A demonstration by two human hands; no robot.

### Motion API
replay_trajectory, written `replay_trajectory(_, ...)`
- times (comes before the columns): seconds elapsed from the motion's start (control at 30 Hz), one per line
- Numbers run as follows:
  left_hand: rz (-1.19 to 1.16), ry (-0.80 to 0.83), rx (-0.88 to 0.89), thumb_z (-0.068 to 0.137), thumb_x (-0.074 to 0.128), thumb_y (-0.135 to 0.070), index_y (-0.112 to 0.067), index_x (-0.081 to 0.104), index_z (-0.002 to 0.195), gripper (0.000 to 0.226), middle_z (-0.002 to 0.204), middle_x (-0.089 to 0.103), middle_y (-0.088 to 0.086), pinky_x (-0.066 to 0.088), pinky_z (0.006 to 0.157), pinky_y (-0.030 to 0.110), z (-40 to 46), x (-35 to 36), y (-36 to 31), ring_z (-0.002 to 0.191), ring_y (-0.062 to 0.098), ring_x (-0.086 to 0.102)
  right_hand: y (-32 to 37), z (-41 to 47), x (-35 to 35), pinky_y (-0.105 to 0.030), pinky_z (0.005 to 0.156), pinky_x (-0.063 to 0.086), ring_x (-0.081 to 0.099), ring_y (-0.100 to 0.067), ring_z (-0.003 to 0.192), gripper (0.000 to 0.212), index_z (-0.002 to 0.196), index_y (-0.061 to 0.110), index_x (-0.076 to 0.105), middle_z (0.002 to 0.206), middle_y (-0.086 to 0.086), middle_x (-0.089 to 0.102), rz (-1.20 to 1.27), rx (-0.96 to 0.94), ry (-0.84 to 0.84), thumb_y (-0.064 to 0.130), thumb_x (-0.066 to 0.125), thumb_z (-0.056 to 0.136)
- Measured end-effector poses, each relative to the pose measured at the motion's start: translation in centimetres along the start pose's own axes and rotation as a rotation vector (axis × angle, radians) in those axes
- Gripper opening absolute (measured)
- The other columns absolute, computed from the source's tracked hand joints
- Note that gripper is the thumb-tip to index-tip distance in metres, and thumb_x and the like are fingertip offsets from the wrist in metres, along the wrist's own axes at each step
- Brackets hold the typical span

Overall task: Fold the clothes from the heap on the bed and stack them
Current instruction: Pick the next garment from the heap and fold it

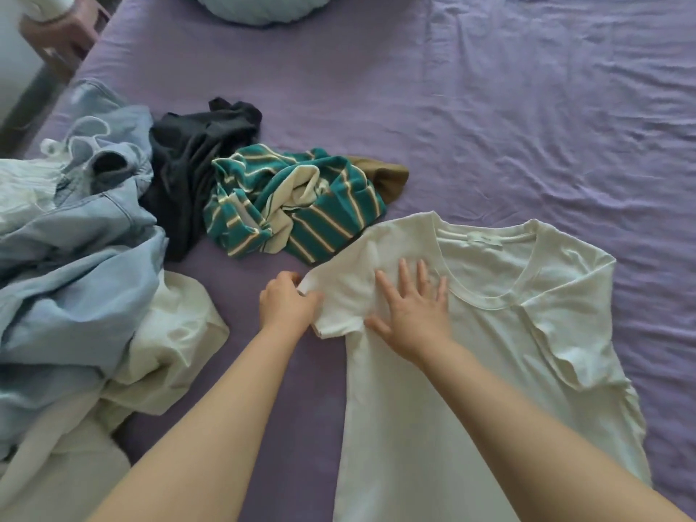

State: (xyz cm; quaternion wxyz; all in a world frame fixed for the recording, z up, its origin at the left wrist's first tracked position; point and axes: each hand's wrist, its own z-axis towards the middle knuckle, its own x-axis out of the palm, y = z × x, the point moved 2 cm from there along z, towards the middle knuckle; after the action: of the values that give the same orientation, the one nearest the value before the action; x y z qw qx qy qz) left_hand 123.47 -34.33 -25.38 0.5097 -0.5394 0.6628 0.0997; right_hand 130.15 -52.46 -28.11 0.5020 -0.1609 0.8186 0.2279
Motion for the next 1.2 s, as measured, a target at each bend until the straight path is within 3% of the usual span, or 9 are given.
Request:
replay_trajectory(0.1,-0.048,0.037,0.049,0.084,0.061,-0.032,-0.018,0.061,0.093,0.017,0.100,0.062,0.008,0.048,0.085,0.041,-0.6,0.0,-0.1,0.101,0.031,0.053,0.3,0.4,0.1,-0.059,0.109,-0.014,-0.023,-0.031,0.142,0.076,0.148,0.039,-0.002,0.159,-0.004,-0.015,-0.002,0.012,0.009,0.065,0.038,0.088)
replay_trajectory(0.27,-0.254,0.062,0.193,0.087,0.059,-0.032,-0.025,0.047,0.078,0.016,0.073,0.052,-0.007,0.044,0.062,0.034,-2.3,0.4,-3.3,0.073,0.017,0.051,-0.9,-1.2,-0.9,-0.049,0.116,-0.009,-0.016,-0.027,0.145,0.068,0.150,0.031,0.015,0.160,-0.008,-0.003,0.078,0.006,-0.072,0.056,0.039,0.092)
replay_trajectory(0.37,-0.339,0.226,0.284,0.087,0.063,-0.036,-0.025,0.057,0.103,0.020,0.091,0.061,-0.004,0.053,0.081,0.044,-3.3,2.1,-6.0,0.089,0.019,0.060,-2.1,-2.8,-1.3,-0.043,0.117,-0.005,-0.009,-0.024,0.146,0.064,0.148,0.027,0.023,0.160,-0.007,0.004,0.151,0.026,-0.132,0.050,0.043,0.092)
replay_trajectory(0.47,-0.074,0.256,0.441,0.092,0.054,-0.043,-0.026,0.050,0.132,0.043,0.125,0.055,0.001,0.040,0.101,0.039,-4.0,4.7,-7.2,0.117,0.021,0.046,-3.4,-4.6,-1.0,-0.039,0.116,-0.003,-0.006,-0.022,0.147,0.061,0.147,0.026,0.027,0.160,-0.005,0.007,0.178,0.025,-0.158,0.047,0.045,0.093)
replay_trajectory(0.57,0.410,0.215,0.626,0.099,0.038,-0.042,-0.027,0.025,0.150,0.054,0.159,0.015,0.002,0.015,0.115,0.039,-4.4,7.4,-6.2,0.145,0.024,0.007,-4.7,-6.2,0.0,-0.040,0.116,-0.003,-0.005,-0.023,0.147,0.062,0.148,0.027,0.025,0.159,-0.004,0.008,0.111,0.020,-0.133,0.048,0.045,0.093)
replay_trajectory(0.63,0.656,0.229,0.657,0.100,0.029,-0.047,-0.029,-0.001,0.153,0.063,0.161,-0.013,0.000,-0.002,0.118,0.043,-4.3,8.7,-4.9,0.147,0.024,-0.015,-5.6,-7.1,0.9,-0.044,0.116,-0.005,-0.007,-0.025,0.146,0.063,0.148,0.028,0.023,0.160,-0.004,0.004,0.051,0.021,-0.104,0.049,0.044,0.093)
replay_trajectory(0.73,0.757,0.258,0.642,0.099,0.022,-0.053,-0.032,-0.017,0.149,0.066,0.157,-0.025,-0.003,-0.010,0.115,0.050,-3.9,9.1,-4.3,0.144,0.022,-0.025,-6.5,-8.2,1.8,-0.046,0.115,-0.008,-0.010,-0.027,0.146,0.063,0.148,0.029,0.020,0.160,-0.004,0.000,0.027,0.019,-0.083,0.049,0.043,0.093)
replay_trajectory(1.0,0.709,0.130,0.639,0.099,0.034,-0.047,-0.025,0.008,0.152,0.063,0.161,-0.003,0.005,-0.007,0.115,0.054,-12.6,9.3,-3.2,0.147,0.028,-0.009,-8.0,-15.5,2.6,-0.041,0.116,-0.003,-0.007,-0.026,0.147,0.065,0.149,0.027,0.019,0.160,-0.007,0.001,0.087,0.055,-0.016,0.043,0.049,0.093)
replay_trajectory(1.2,0.545,0.280,0.704,0.096,0.047,-0.035,-0.028,0.036,0.143,0.049,0.154,0.024,0.002,0.009,0.115,0.039,-24.8,11.4,2.1,0.144,0.021,0.012,-7.7,-24.8,5.4,-0.035,0.117,0.004,-0.006,-0.024,0.147,0.063,0.150,0.029,0.017,0.160,-0.006,-0.003,0.086,0.029,0.091,0.038,0.047,0.094)
